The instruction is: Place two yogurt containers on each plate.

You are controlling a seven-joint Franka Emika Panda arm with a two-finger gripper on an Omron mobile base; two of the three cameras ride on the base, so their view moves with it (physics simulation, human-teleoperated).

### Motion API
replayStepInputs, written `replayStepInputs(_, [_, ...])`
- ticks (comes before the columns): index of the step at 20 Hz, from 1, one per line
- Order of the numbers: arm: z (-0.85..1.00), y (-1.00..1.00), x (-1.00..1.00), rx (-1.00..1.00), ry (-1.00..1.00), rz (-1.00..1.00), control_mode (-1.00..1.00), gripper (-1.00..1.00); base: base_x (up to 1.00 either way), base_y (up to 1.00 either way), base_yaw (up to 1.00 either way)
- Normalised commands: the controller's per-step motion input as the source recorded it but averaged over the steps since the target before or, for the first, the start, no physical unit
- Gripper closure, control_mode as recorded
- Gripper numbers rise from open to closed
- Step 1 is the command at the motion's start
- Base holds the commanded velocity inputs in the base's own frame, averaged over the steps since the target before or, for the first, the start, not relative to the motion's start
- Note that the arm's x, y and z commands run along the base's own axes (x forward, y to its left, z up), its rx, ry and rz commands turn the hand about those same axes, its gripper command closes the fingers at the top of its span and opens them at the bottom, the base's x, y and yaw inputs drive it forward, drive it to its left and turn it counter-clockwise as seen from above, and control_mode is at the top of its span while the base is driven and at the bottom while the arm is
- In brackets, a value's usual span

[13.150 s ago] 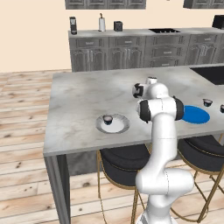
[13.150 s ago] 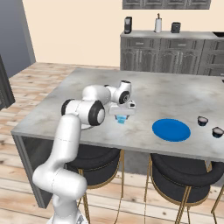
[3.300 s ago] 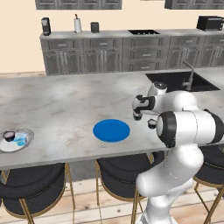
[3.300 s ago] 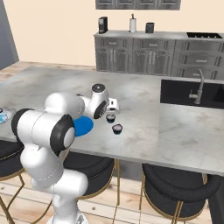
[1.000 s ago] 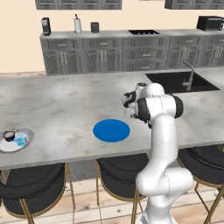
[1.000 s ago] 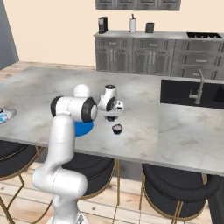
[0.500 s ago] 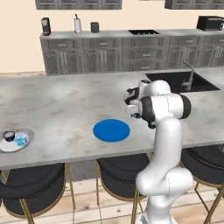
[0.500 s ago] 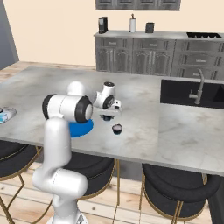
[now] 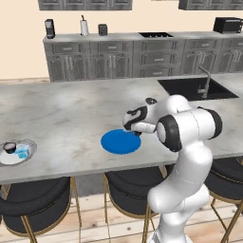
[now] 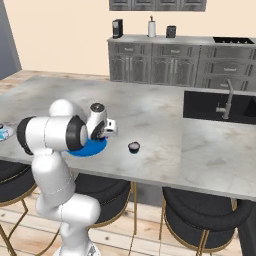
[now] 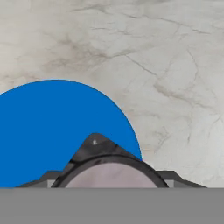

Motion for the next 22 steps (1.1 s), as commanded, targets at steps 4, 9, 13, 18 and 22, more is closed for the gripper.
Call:
replayStepInputs(4, [0.14,0.84,0.03,0.0,-0.01,-0.01,-1.0,1.0,0.0,0.0,0.0])
replayStepInputs(9, [0.06,0.51,0.15,0.0,0.0,0.0,-1.0,1.0,0.0,0.0,0.0])
replayStepInputs(13, [0.01,0.38,0.31,-0.02,0.0,0.0,-1.0,1.0,0.0,0.0,0.0])
replayStepInputs(18, [-0.01,0.39,0.2,-0.06,0.0,0.0,-1.0,1.0,0.0,0.0,0.0])
replayStepInputs(22, [-0.09,0.23,0.22,-0.04,0.01,0.0,-1.0,1.0,0.0,0.0,0.0])
